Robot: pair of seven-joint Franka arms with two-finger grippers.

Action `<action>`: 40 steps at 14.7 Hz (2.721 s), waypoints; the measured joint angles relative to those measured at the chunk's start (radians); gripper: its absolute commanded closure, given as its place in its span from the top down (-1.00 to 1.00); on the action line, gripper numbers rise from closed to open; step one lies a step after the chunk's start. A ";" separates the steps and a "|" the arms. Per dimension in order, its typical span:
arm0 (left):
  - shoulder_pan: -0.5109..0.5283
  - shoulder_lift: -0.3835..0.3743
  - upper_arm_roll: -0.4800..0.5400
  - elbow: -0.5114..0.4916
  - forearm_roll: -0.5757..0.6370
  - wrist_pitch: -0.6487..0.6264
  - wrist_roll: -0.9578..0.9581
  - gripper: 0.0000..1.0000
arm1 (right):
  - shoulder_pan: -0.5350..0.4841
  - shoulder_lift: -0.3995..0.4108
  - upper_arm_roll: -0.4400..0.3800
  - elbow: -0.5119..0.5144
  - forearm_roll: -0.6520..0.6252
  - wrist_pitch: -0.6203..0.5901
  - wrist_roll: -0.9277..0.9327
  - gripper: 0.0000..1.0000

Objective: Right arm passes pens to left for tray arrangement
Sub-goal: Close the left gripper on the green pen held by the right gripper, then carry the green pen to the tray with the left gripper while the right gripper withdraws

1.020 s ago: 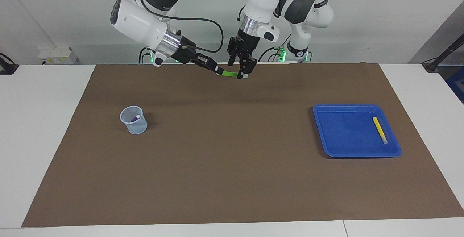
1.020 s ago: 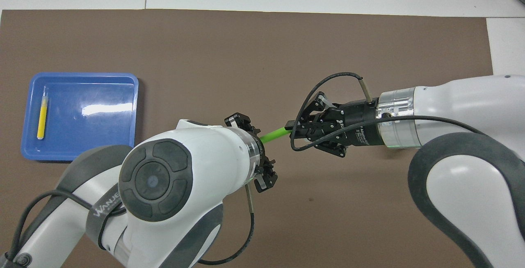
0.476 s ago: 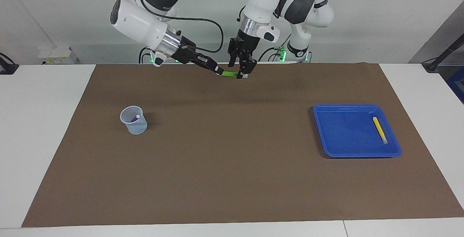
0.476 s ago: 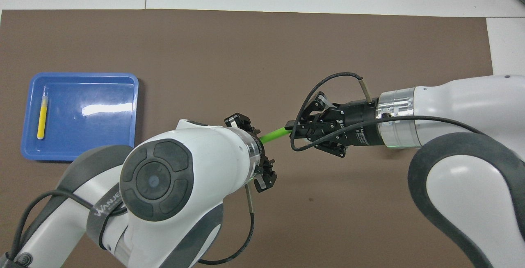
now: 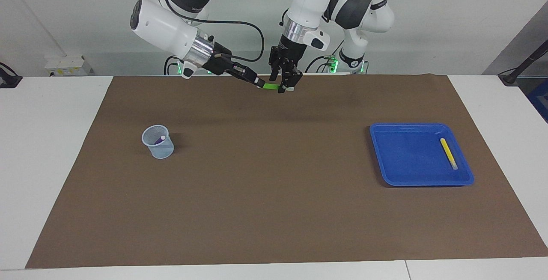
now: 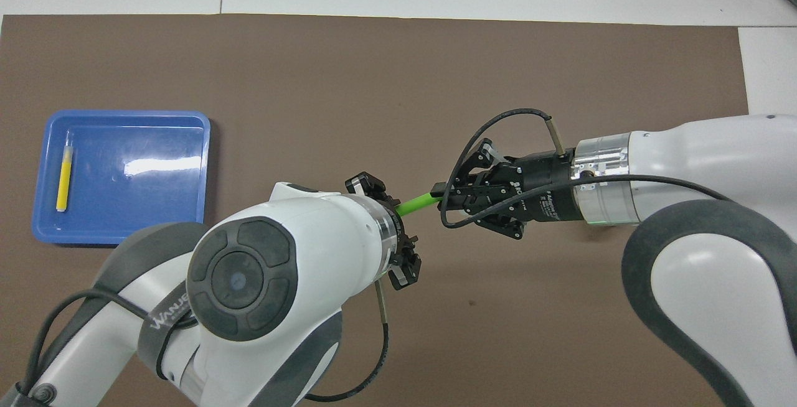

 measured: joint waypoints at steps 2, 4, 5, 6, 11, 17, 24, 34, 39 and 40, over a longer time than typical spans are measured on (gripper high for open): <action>-0.003 0.000 0.000 -0.001 0.010 0.003 0.000 0.02 | 0.000 0.000 0.000 -0.001 0.000 0.000 0.000 -1.00; -0.003 0.000 0.000 -0.001 0.014 0.002 0.000 0.02 | 0.000 0.000 0.000 -0.001 0.000 0.000 0.000 -1.00; -0.003 0.000 0.000 0.000 0.020 -0.001 0.001 0.02 | 0.000 0.000 0.000 -0.001 0.000 0.000 0.000 -1.00; -0.004 0.000 0.000 0.002 0.024 -0.007 0.001 0.02 | 0.000 0.000 0.000 -0.001 0.000 0.000 0.000 -1.00; -0.004 0.000 0.000 0.025 0.026 -0.036 0.002 -0.17 | 0.000 0.000 0.000 -0.001 0.001 0.000 0.000 -1.00; -0.004 0.001 0.006 0.028 0.036 -0.036 0.002 -1.00 | 0.000 0.000 -0.001 -0.007 0.001 -0.001 0.000 -1.00; -0.004 0.002 0.007 0.029 0.045 -0.036 0.002 -1.00 | 0.000 -0.001 -0.001 -0.010 0.003 -0.003 0.000 -1.00; -0.014 0.007 0.007 0.026 0.068 -0.037 0.086 -1.00 | -0.040 -0.001 -0.009 -0.008 0.003 -0.055 -0.067 1.00; 0.118 0.005 0.026 -0.032 0.072 -0.037 0.430 -1.00 | -0.110 -0.002 -0.010 -0.006 -0.239 -0.170 -0.413 1.00; 0.157 0.002 0.027 -0.051 0.072 -0.037 0.513 -1.00 | -0.122 -0.002 -0.011 -0.006 -0.309 -0.178 -0.491 1.00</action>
